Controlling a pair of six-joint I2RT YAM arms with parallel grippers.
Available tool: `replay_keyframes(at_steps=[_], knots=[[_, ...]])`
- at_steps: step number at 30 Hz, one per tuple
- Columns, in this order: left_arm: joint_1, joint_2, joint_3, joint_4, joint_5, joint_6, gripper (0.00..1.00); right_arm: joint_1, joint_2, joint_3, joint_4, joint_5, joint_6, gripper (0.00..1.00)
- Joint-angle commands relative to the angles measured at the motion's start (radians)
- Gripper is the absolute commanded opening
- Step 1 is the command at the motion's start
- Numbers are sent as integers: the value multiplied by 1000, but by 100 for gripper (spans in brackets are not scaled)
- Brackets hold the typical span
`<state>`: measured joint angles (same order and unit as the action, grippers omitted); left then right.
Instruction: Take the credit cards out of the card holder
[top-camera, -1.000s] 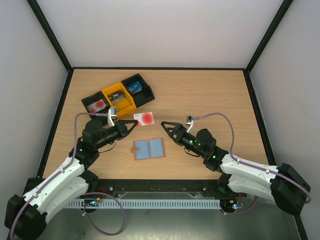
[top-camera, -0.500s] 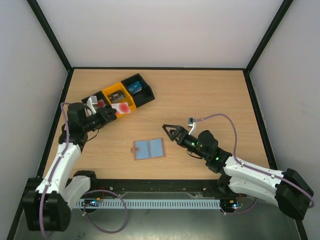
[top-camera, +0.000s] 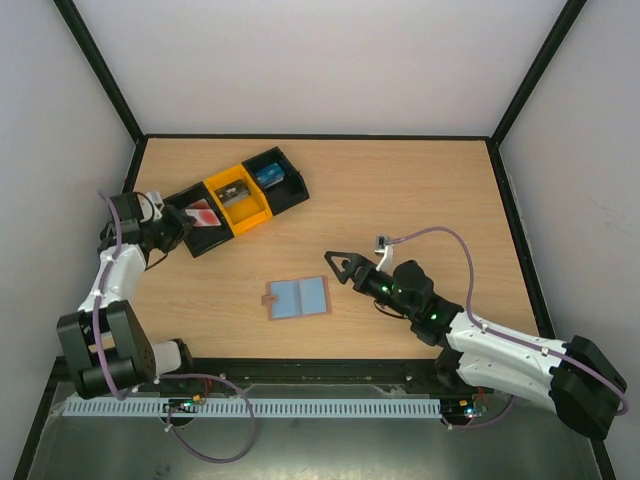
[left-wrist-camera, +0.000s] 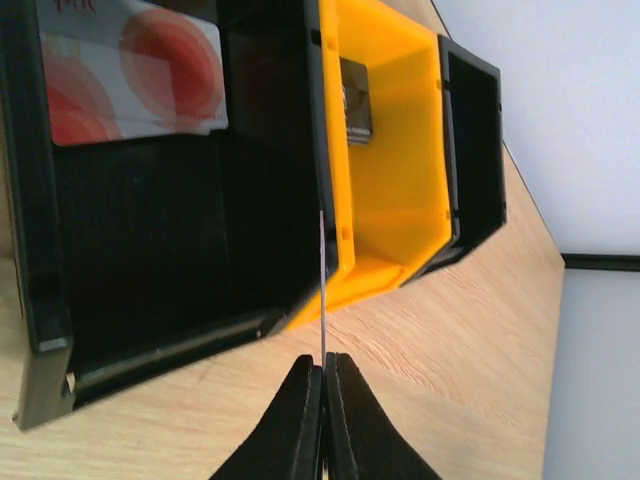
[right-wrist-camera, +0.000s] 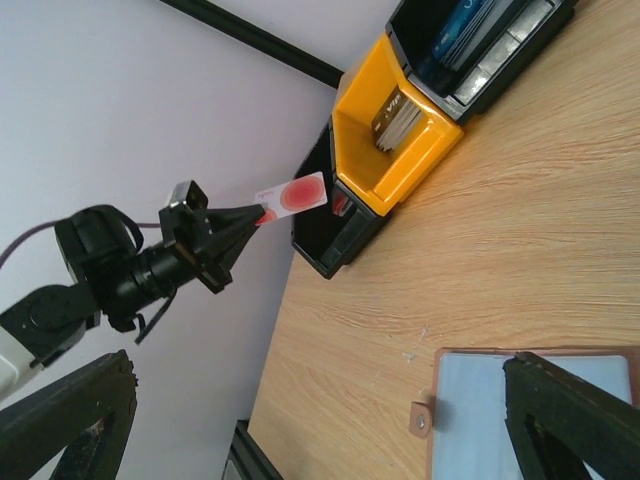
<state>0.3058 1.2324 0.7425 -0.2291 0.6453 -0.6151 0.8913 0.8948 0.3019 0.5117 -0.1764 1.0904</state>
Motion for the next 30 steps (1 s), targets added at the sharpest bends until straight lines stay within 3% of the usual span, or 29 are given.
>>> replay_keyframes(at_steps=[1,19,30], knots=[[9,81,73,-2,-73,24,3,1,16,49,-29,18,-47,98],[15,308,226,119,-251,-101,3,1,21,66,-39,38,-79,98],[15,411,264,126,-214,-86,3,1,22,81,-76,46,-102,98]])
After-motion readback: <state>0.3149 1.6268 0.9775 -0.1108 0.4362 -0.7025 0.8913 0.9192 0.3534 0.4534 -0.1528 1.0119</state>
